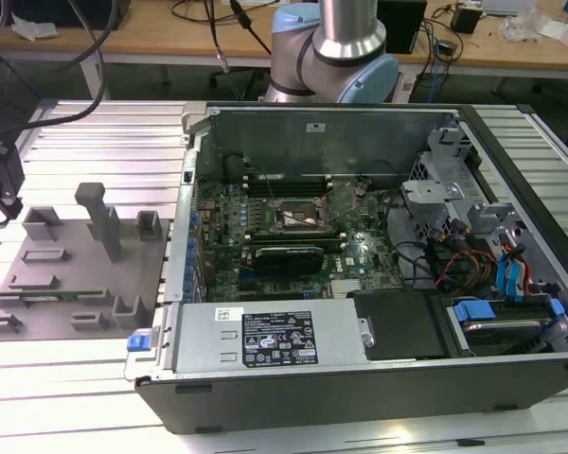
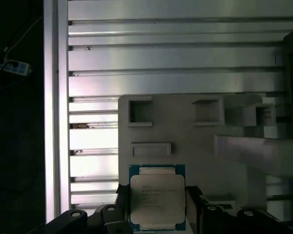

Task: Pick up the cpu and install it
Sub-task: 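Pick up the cpu and move it towards the insertion slot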

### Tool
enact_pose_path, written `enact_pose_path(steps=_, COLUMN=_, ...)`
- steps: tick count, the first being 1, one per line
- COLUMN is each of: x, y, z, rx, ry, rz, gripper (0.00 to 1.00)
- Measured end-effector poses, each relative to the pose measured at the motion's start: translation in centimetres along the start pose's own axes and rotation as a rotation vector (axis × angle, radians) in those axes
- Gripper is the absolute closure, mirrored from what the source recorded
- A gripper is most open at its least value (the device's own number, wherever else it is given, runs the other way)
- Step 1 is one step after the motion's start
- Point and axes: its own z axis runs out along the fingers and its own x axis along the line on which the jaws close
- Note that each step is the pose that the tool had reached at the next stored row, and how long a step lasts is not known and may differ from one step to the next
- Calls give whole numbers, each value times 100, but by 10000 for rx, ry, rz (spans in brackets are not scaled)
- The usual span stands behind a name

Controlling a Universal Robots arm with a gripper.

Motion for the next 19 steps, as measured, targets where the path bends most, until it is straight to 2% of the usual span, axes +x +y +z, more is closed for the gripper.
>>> enact_pose_path(steps=9, x=-3, y=8, z=-151, rx=0, ry=0, rz=1, gripper=45)
enact_pose_path(steps=12, x=-4, y=11, z=-231, rx=0, ry=1, rz=0, gripper=45)
enact_pose_path(steps=19, x=-6, y=17, z=-354, rx=0, ry=0, rz=0, gripper=45)
